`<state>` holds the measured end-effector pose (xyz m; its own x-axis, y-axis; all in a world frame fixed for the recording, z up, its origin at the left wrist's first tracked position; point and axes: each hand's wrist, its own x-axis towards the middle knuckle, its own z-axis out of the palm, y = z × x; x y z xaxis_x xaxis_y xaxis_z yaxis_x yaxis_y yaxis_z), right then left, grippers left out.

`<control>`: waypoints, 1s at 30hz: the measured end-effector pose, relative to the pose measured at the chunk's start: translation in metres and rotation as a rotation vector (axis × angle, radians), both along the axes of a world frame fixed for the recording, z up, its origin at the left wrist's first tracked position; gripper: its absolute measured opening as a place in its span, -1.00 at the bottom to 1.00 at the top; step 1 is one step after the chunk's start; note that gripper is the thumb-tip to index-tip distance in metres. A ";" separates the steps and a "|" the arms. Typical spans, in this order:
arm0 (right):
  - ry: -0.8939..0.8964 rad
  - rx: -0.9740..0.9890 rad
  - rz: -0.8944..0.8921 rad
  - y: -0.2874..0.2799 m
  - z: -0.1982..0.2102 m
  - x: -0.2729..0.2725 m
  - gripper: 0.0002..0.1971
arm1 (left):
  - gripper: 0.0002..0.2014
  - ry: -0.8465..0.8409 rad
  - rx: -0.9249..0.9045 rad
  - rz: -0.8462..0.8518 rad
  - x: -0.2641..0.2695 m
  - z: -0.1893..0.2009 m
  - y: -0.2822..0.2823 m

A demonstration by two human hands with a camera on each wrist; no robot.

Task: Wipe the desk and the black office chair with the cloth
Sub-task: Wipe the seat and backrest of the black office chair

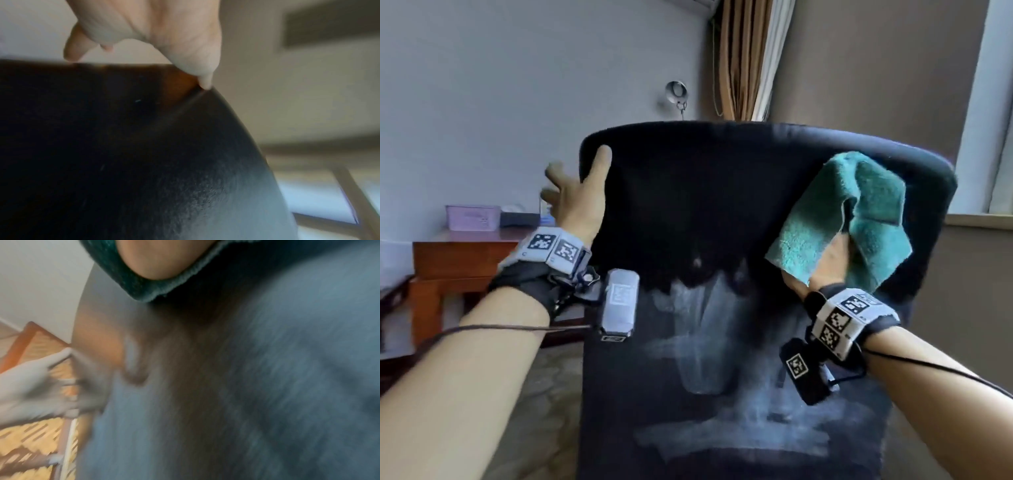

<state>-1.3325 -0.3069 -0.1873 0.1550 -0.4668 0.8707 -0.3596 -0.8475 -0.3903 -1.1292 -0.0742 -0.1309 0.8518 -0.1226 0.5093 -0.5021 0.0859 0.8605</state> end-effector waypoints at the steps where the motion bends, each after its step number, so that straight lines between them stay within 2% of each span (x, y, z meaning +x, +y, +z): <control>1: 0.054 -0.037 0.018 0.023 -0.004 0.010 -0.51 | -0.11 0.066 -0.038 -0.092 0.001 -0.013 -0.003; 2: 0.061 -0.068 0.162 0.045 -0.009 0.022 -0.54 | -0.13 0.089 -0.074 -0.157 0.003 -0.024 -0.005; 3: 0.146 -0.097 0.220 0.067 -0.014 0.036 -0.47 | -0.17 0.086 -0.121 -0.189 0.007 -0.031 -0.007; 4: 0.233 -0.217 0.315 0.078 -0.024 0.051 -0.40 | -0.15 0.099 -0.145 -0.228 0.011 -0.033 -0.008; 5: 0.358 -0.344 0.300 0.095 -0.029 0.065 -0.55 | -0.06 0.128 -0.152 -0.290 0.016 -0.034 -0.008; 6: 0.400 -0.433 0.345 0.098 -0.035 0.077 -0.79 | 0.06 0.173 -0.162 -0.357 0.030 -0.036 -0.012; 7: 0.487 -0.407 0.374 0.099 -0.036 0.085 -0.74 | 0.12 0.201 -0.183 -0.404 0.046 -0.039 -0.015; 8: 0.570 -0.469 0.365 0.093 -0.036 0.090 -0.57 | 0.09 0.216 -0.198 -0.430 0.053 -0.043 -0.012; 9: 0.625 -0.444 0.388 0.093 -0.033 0.088 -0.48 | -0.01 0.229 -0.177 -0.427 0.049 -0.044 -0.003; 10: 0.637 -0.593 0.361 0.083 -0.032 0.084 -0.49 | -0.14 0.243 -0.163 -0.425 0.035 -0.044 0.007; 11: 0.703 -0.568 0.365 0.080 -0.027 0.072 -0.54 | -0.27 0.254 -0.160 -0.435 0.026 -0.049 0.011; 13: 0.638 -0.630 0.358 0.065 -0.021 0.054 -0.61 | -0.40 0.288 -0.117 -0.487 0.023 -0.068 0.010; 14: 0.580 -0.632 0.363 0.061 -0.018 0.050 -0.62 | -0.38 0.308 -0.100 -0.517 0.022 -0.077 0.010; 17: 0.545 -0.667 0.315 0.067 -0.027 0.062 -0.61 | -0.11 0.333 -0.088 -0.564 0.041 -0.097 0.003; 18: 0.526 -0.675 0.311 0.071 -0.036 0.077 -0.61 | -0.10 0.339 -0.081 -0.579 0.039 -0.096 0.004; 21: 0.467 -0.668 0.443 0.102 -0.045 0.120 -0.53 | -0.30 0.328 -0.057 -0.598 0.020 -0.087 0.015; 23: 0.525 -0.802 0.471 0.116 -0.039 0.135 -0.49 | -0.38 0.324 -0.068 -0.608 0.023 -0.092 0.019; 27: 0.544 -1.219 0.307 0.106 -0.021 0.118 -0.52 | -0.30 0.377 -0.128 -0.564 0.032 -0.095 0.023; 28: 0.525 -1.195 0.277 0.101 -0.008 0.109 -0.55 | -0.29 0.380 -0.143 -0.566 0.036 -0.094 0.022; 30: 0.368 -1.112 0.192 0.086 0.028 0.088 -0.75 | -0.25 0.369 -0.164 -0.573 0.045 -0.094 0.015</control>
<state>-1.2447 -0.2213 -0.1595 0.4661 0.5759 0.6717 -0.1260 -0.7083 0.6946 -1.0846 -0.0594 -0.2245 0.7970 -0.5499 0.2498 -0.0167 0.3933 0.9192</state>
